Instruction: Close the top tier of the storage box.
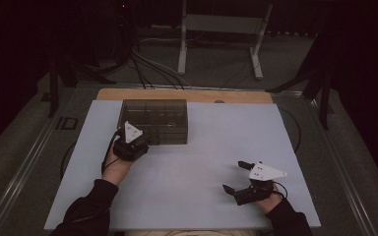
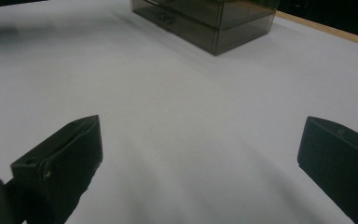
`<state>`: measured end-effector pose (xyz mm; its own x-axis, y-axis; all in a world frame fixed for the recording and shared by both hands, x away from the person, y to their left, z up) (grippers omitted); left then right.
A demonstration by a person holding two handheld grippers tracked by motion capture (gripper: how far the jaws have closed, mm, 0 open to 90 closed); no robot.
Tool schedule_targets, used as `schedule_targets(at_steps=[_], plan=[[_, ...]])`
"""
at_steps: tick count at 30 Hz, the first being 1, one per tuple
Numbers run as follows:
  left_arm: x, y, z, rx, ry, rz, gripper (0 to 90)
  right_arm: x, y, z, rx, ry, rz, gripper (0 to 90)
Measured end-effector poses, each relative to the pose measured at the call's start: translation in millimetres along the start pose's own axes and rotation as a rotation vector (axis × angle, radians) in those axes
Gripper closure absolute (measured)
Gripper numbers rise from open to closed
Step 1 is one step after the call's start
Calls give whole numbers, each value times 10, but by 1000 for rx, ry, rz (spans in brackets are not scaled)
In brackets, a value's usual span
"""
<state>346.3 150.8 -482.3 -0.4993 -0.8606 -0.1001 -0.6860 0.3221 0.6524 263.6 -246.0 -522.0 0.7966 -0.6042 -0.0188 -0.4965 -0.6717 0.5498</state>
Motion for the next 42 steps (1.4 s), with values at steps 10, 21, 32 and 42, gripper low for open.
schedule_targets(at_steps=[10, 21, 32, 42], plan=[[47, -10, -21, -35, -4, 13, 358, 4, 0, 1, 2, -4, -1, 0], [75, -46, -68, -88, 25, 18, 105, 21, 0, 11, 8, -10, -6, 0], [80, 16, -105, -90, 3, 120, 0, 23, -3, 10, 9, -7, -9, 0], [80, 32, -120, -110, -7, 217, 0, 9, 8, 3, 8, 0, -2, 0]])
Point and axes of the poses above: each handheld gripper's, and its own axes: y roughly backward along the jaws, z roughly out of its underside, x roughly to its right, the point moved 1 cm from there along -y, roughly forward along the jaws, and after that the axes turned 6 degrees about -x, right-handed, at the moved point
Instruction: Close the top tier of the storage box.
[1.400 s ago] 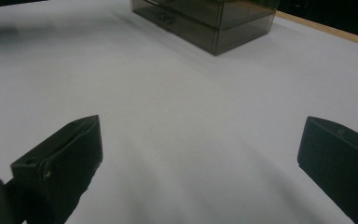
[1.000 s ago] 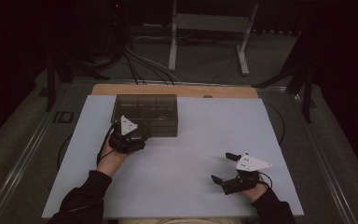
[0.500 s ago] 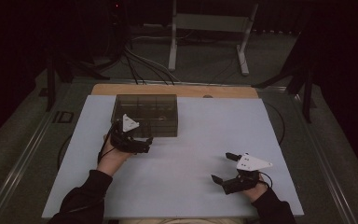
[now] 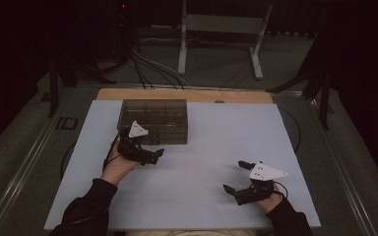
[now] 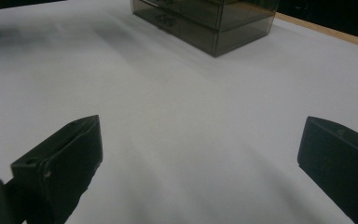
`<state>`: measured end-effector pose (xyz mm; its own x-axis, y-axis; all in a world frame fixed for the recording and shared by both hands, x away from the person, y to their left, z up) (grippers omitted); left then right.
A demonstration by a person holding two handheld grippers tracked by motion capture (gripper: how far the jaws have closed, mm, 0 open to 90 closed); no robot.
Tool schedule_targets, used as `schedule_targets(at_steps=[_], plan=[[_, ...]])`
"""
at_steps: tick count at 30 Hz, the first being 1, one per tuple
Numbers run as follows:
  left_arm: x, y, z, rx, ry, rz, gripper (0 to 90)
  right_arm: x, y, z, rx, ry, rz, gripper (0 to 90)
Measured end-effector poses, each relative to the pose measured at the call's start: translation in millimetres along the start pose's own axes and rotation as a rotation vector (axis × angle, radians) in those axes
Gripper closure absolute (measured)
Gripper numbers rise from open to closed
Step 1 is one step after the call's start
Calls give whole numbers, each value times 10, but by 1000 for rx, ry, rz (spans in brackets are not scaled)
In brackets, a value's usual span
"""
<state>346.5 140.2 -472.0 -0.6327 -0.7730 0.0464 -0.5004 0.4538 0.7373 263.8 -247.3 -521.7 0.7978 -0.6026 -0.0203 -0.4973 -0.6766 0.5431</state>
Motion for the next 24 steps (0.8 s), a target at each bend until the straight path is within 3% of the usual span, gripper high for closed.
schedule_targets(at_steps=[10, 14, 24], plan=[[14, 111, -22, 37, -47, 142, 0, -9, 6, -2, -1, 1, 1, 0], [39, 121, -15, 29, -73, 166, 0, -13, 5, -2, -2, 1, 1, 0], [85, 148, 20, 55, -124, 170, 0, -9, 7, -2, -1, 2, 4, 0]])
Point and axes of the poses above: each handheld gripper's, and its own axes: y roughly backward along the jaws, z roughly out of its underside, x roughly to its right, the point moved 1 cm from there along -y, roughly forward along the jaws, and after that the axes turned 6 degrees about -x, right-handed, at the moved point
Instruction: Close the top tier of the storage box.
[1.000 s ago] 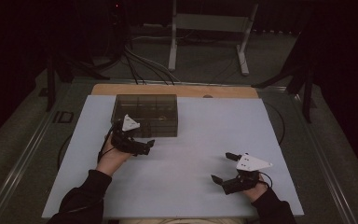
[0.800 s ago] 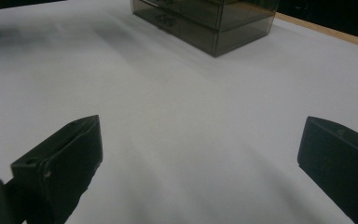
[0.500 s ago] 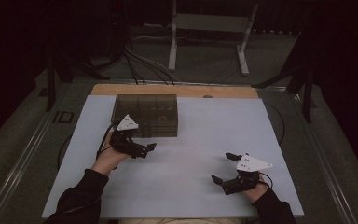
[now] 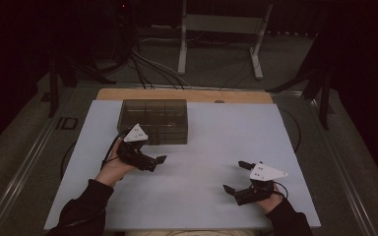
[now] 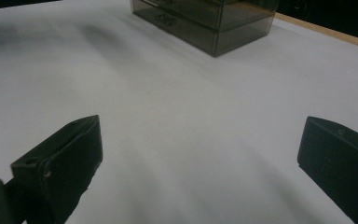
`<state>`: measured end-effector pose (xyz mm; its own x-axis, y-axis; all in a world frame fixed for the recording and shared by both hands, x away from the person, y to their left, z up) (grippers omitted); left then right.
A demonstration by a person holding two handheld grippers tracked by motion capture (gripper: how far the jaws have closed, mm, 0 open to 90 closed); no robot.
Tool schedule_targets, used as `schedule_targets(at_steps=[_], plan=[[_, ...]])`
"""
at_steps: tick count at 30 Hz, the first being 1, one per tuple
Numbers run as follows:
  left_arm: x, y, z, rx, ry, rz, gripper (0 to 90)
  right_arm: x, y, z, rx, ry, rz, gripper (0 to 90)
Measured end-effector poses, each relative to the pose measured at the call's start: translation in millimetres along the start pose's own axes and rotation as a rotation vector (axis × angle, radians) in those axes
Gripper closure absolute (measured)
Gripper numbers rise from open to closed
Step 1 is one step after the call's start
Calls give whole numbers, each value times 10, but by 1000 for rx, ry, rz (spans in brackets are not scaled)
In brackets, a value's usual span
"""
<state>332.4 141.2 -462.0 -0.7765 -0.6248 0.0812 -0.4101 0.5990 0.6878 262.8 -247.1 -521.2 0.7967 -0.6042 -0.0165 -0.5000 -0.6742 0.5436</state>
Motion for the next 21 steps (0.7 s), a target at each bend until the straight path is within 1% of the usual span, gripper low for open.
schedule_targets(at_steps=[2, 7, 13, 15, 16, 18, 21], plan=[[3, 21, 15, 18, -12, -7, 0, -2, 1, 0, 0, -1, 0, 0], [0, 61, 54, 6, -18, 1, 0, -2, -1, 0, 0, -1, -1, 0], [10, 79, 107, 11, -30, -3, 0, -2, -2, 0, -2, -2, 0, 0], [14, 89, 123, 7, -32, -2, 0, 0, -2, 0, -2, -1, 0, 0], [20, 101, 141, 0, -41, 2, 0, 1, -2, 0, -2, -1, 0, 0], [25, 116, 164, 3, -42, 6, 0, 0, -3, 1, -2, -2, 0, 0], [28, 132, 192, -1, -46, 1, 0, -2, -3, 1, -3, -2, 0, 0]])
Point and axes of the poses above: each handheld gripper's, and its own axes: y roughly backward along the jaws, z roughly out of its underside, x roughly to its right, the point moved 1 cm from there along -y, roughly forward along the jaws, and after that the axes turned 6 degrees about -x, right-handed, at the moved point
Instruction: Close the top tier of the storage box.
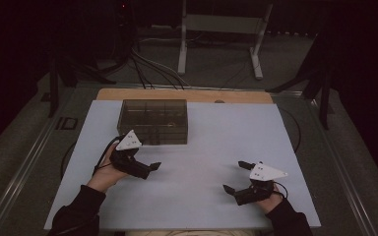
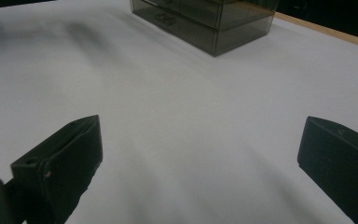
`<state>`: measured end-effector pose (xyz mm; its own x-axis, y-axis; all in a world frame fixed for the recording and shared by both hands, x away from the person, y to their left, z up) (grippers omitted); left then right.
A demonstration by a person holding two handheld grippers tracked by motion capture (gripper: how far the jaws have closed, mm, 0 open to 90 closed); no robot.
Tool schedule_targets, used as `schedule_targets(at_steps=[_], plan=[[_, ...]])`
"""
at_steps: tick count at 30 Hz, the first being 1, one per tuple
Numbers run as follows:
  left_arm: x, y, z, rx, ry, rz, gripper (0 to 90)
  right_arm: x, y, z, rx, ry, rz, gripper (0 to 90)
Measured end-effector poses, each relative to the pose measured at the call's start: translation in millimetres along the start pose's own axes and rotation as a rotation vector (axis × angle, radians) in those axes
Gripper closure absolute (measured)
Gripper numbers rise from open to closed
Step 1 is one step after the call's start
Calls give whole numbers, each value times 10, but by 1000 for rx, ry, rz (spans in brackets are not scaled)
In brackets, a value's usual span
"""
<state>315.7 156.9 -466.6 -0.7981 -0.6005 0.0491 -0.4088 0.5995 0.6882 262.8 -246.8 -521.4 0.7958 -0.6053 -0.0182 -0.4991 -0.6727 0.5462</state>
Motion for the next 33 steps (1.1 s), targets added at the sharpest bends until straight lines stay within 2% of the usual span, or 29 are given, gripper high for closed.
schedule_targets(at_steps=[6, 7, 22, 26, 30, 31, 33], plan=[[4, 40, 85, 1, 4, -2, 0, 0, -1, 0, -1, 0, 1, 0], [6, 67, 141, 0, 18, -6, 0, -2, -1, 0, -2, 0, 1, 0], [34, 156, 448, -8, 46, -29, 0, -5, 0, 1, -5, -1, 1, 0], [26, 186, 542, -5, 68, -33, 0, -6, 0, 0, -5, 0, 0, 0], [10, 195, 615, -21, 89, -52, 0, -7, 0, 0, -5, 1, 2, 0], [-4, 206, 664, -25, 104, -85, 0, -5, 0, -1, -5, 0, 2, 0], [-15, 221, 708, -22, 108, -90, 0, -6, 1, 0, -6, 1, 2, 0]])
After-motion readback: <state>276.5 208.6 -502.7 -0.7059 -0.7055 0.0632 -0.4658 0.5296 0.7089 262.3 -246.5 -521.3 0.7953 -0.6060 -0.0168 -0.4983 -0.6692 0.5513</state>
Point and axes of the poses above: each handheld gripper's, and its own axes: y roughly backward along the jaws, z roughly out of its underside, x roughly to its right, the point moved 1 cm from there along -y, roughly forward along the jaws, and after that the axes turned 6 degrees about -x, right-handed, at the moved point
